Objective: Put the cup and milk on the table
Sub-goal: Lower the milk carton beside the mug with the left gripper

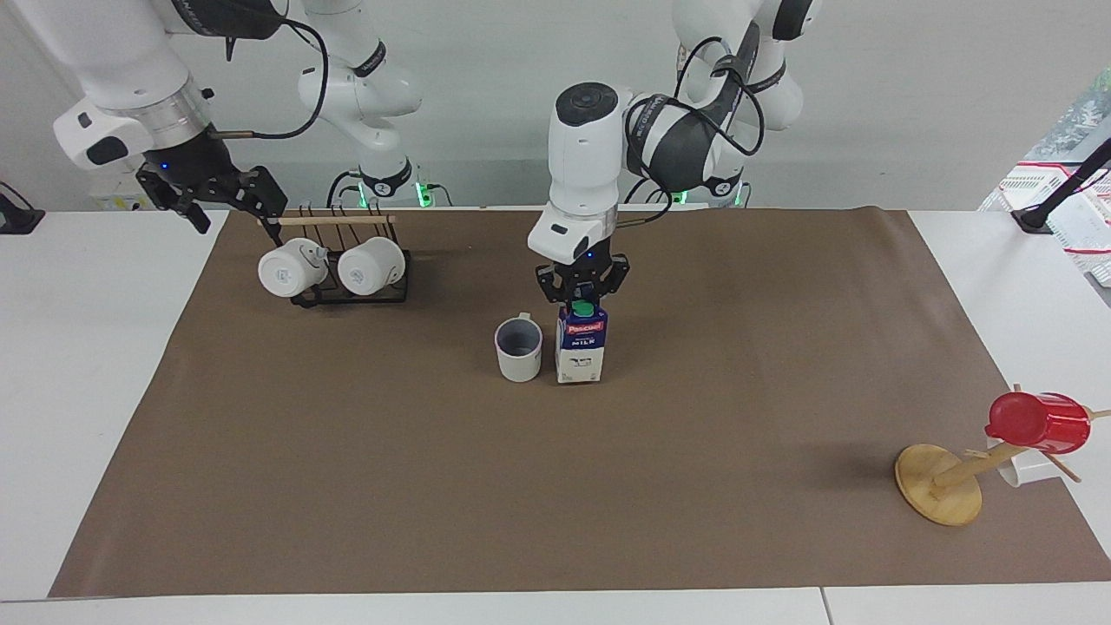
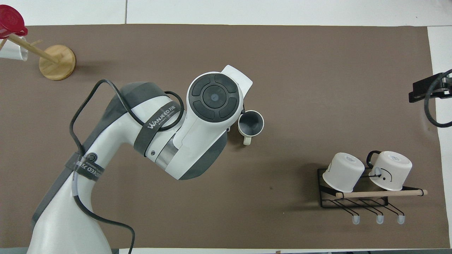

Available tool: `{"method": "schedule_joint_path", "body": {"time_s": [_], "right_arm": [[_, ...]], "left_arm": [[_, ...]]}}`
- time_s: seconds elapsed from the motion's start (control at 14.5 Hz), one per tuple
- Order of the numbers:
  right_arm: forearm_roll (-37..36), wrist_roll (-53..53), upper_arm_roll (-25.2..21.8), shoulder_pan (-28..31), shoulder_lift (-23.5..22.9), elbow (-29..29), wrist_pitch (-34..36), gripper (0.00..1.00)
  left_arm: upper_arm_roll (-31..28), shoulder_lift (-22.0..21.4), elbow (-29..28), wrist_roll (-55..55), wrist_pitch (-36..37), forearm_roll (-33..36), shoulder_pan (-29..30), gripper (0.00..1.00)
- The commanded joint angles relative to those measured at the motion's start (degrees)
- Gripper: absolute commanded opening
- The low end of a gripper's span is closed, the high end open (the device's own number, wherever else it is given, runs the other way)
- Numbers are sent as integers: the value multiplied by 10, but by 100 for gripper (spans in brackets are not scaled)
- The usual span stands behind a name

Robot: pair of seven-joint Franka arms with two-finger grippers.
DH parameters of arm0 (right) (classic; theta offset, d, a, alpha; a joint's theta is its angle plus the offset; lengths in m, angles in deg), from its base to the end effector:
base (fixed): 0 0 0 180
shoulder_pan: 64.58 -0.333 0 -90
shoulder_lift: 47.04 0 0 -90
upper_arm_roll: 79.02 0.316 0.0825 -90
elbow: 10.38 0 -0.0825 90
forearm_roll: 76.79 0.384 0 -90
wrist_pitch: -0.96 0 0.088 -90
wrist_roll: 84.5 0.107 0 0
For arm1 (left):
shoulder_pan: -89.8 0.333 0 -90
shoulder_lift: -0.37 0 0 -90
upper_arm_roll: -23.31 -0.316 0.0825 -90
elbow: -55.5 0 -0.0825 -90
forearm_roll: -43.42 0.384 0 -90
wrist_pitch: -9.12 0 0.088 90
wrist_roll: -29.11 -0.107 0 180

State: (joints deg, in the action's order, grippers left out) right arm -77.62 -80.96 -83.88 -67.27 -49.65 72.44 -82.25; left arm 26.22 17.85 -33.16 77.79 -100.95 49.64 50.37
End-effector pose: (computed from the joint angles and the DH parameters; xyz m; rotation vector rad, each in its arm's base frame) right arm 0.5563 -0.0215 0.6475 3.1183 -0.1577 -0.0599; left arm 0.4960 -0.4365 0.4819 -3.1218 -0.1246 -0.1739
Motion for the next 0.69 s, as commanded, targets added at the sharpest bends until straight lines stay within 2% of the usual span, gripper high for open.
{"method": "schedule_joint_path", "body": {"time_s": [0.0,0.62], "right_arm": [[-4,-6,3,-4,-6,-8,7,100],[-2,-4,2,-2,-5,-9,9,100]], "left_arm": [[-6,-7,-20,23,-13,10,-10,0],[-6,-15,-41,48,-27,10,-23,0]]}}
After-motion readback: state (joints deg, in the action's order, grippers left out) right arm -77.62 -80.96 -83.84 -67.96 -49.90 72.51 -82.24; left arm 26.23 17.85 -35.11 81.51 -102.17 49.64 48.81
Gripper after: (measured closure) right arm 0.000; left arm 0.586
